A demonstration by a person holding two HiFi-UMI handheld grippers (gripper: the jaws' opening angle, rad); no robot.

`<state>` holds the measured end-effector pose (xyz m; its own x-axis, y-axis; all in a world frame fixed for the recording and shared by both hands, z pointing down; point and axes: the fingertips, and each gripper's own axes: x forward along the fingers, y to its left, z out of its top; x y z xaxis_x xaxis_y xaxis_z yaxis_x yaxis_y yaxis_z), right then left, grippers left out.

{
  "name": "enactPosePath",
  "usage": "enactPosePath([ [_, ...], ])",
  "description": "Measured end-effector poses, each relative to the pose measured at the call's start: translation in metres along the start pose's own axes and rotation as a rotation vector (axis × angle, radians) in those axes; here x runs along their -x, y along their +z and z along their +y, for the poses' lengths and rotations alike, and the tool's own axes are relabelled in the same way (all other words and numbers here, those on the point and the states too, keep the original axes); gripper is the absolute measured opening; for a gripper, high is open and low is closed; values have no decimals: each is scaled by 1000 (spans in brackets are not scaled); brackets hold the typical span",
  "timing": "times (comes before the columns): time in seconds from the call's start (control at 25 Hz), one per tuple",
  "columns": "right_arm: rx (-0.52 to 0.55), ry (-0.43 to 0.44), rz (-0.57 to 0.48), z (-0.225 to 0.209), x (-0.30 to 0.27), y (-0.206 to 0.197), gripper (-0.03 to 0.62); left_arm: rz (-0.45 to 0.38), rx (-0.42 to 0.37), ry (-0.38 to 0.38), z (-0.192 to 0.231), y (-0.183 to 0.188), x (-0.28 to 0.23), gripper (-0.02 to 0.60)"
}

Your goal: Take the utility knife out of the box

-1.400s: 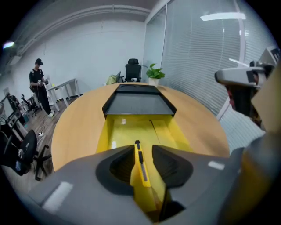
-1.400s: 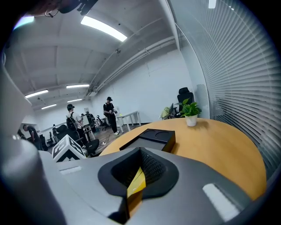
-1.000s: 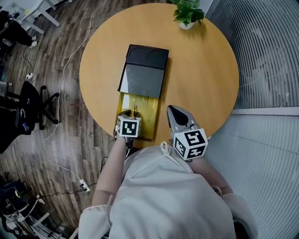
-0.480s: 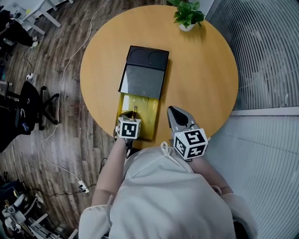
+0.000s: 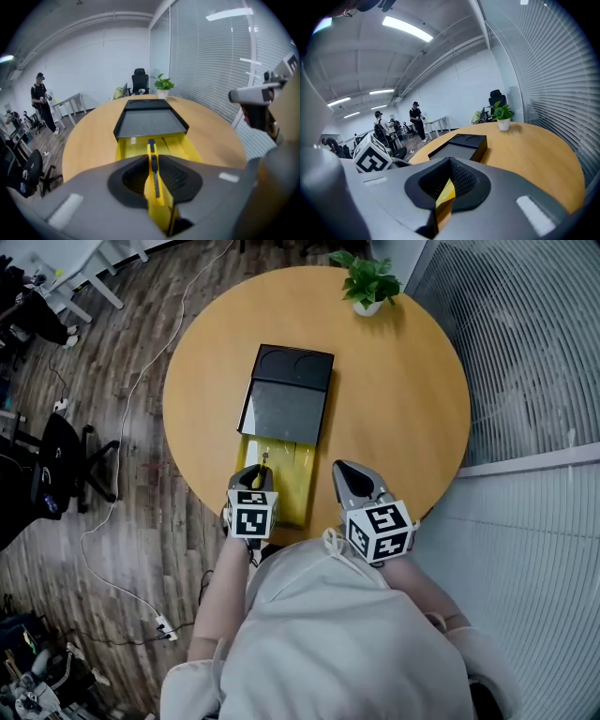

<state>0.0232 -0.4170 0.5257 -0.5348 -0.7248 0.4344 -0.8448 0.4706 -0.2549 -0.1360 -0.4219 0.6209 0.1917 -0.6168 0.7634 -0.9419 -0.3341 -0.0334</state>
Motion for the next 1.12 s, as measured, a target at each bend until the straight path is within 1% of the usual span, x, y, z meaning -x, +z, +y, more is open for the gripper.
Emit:
enactPosePath([
  [0.2,33,17,-18,11,5,8,0,-175,-1,15,-3,43,42,67],
  [0.36,51,29,-35,15,9,14,0,-341,-30,43,-8,92,90,67],
  [0.56,70,19,-85,14,20,27,0,-548,-16,35,-20,137,145,67],
  [0.64,73,7,-115,11,24,35,0,-613,-11,29,-24,148,160,67],
  [0.72,73,-3,-140,7,29,41,0,-651,-9,30,-27,155,169,67],
  [0.84,74,-3,-164,7,37,47,0,-678,-6,28,-29,159,175,67],
  [1.12,96,-23,-181,5,44,52,0,-679,-17,7,-39,158,171,67],
])
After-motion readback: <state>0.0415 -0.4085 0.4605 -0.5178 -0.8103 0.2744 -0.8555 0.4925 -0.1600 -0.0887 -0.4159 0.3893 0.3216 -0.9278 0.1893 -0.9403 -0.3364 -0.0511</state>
